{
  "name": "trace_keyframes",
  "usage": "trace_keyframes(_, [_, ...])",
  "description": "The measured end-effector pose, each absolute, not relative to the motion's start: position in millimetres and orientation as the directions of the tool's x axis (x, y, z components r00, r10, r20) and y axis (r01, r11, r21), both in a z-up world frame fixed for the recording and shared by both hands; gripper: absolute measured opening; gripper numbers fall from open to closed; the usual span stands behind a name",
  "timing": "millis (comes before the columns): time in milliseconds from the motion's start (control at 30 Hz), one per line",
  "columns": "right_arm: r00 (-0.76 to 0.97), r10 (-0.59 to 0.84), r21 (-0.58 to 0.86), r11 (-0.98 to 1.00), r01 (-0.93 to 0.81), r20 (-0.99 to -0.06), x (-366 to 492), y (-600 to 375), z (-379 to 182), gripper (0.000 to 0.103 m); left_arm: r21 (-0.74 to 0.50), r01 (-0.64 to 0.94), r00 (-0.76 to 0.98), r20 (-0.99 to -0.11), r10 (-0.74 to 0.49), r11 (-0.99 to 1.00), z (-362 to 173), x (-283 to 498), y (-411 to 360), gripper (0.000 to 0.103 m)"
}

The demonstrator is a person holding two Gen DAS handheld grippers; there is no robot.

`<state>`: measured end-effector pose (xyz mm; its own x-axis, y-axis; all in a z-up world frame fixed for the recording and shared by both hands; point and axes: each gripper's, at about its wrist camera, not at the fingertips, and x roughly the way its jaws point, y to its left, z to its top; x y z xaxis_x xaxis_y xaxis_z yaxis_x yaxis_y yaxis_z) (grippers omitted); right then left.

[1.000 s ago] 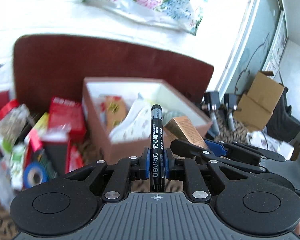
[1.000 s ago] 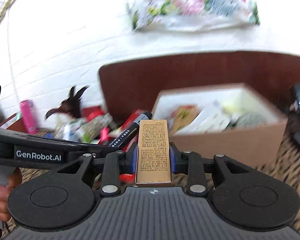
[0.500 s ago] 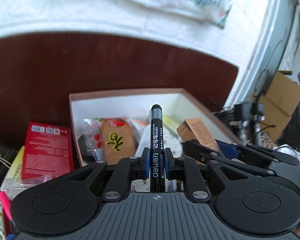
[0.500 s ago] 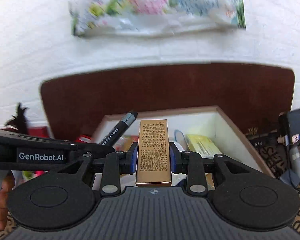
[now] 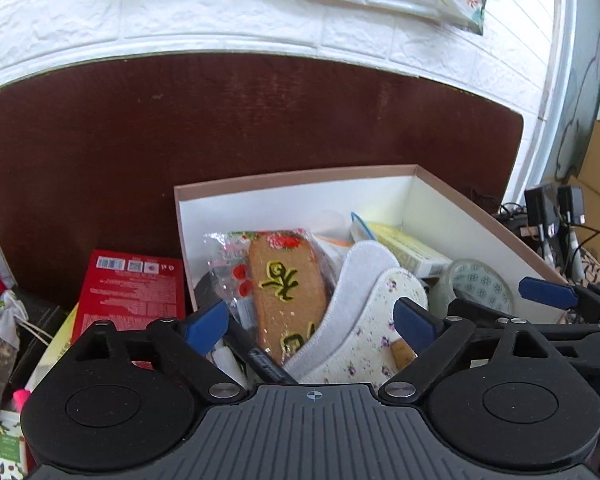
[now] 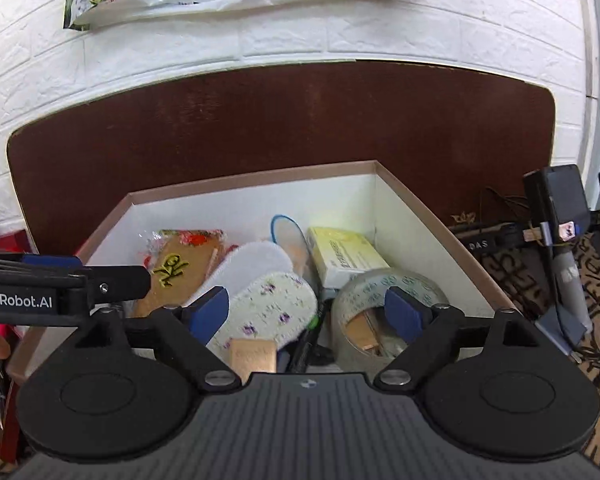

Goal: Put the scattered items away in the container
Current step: 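Open both grippers to drop the marker and gold box into the box, then move both grippers back toward the pile and the red tray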

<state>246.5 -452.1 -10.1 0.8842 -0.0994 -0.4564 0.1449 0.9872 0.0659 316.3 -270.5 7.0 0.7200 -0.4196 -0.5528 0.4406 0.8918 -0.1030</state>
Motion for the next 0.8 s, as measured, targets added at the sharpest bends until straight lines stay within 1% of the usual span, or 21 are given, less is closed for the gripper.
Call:
trace_keyframes(167, [0.880, -0.111, 0.054, 0.987, 0.153, -0.461, 236.5, -452.6, -6.4, 0.092, -0.116, 0.432, 0.710, -0.567, -0.417, 0.894, 11.6, 305.4, -269.4, 0.097])
trace_keyframes(333, [0.886, -0.127, 0.029, 0.987, 0.156, -0.446, 221.6, -447.0, 5.6, 0.094, -0.121, 0.425, 0.720, -0.555, -0.417, 0.897, 22.6, 287.8, -263.5, 0.099])
trace_keyframes(533, [0.898, -0.142, 0.003, 0.987, 0.158, -0.416, 198.1, -434.5, 21.9, 0.099, -0.174, 0.405, 0.721, -0.543, -0.431, 0.898, 32.4, 254.1, -241.8, 0.101])
trace_keyframes(667, [0.910, -0.104, 0.026, 0.992, 0.125, -0.400, 173.8, -415.3, 25.5, 0.101, -0.238, 0.378, 0.749, -0.489, -0.447, 0.895, 20.6, 209.9, -209.3, 0.103])
trace_keyframes(800, [0.910, -0.044, 0.027, 0.998, 0.060, -0.412, 151.0, -384.7, 16.9, 0.101, -0.296, 0.315, 0.745, -0.511, -0.428, 0.902, -4.7, 171.2, -170.8, 0.103])
